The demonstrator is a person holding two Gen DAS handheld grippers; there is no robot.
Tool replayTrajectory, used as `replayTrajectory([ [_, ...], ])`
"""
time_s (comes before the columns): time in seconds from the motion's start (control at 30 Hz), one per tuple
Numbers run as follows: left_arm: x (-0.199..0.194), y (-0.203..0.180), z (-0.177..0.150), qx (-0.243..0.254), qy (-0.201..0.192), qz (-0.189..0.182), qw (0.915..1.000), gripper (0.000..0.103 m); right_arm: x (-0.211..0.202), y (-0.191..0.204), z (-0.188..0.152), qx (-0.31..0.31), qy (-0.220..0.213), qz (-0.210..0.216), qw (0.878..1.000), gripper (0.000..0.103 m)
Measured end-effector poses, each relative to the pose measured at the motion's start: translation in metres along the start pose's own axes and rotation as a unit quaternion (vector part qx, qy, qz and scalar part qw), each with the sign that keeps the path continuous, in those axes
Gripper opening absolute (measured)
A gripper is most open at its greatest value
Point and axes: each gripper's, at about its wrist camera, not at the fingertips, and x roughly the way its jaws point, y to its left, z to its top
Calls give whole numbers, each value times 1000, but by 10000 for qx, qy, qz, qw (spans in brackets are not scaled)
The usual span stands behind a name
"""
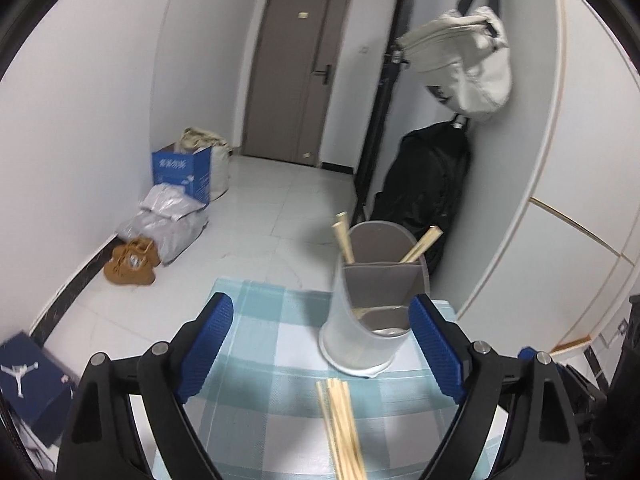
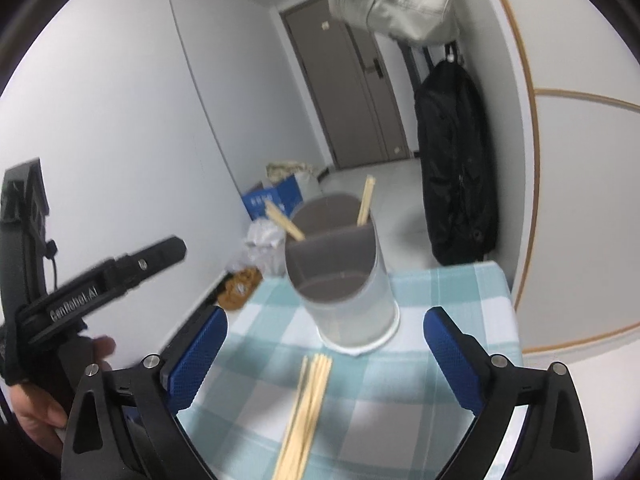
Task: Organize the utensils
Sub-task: 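Lower both open grippers back toward the wooden chopstick pile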
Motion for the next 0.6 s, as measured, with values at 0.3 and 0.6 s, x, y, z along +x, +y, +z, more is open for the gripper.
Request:
replayTrajectory([
  [0.3,26,39,-12,-360,509,425,9972,87,46,-3,-20,37,1039,-68,9946,98],
  [0.6,43,80,-8,-909,906,706,9892,87,122,13,-37,-331,2425,66,9696,46],
])
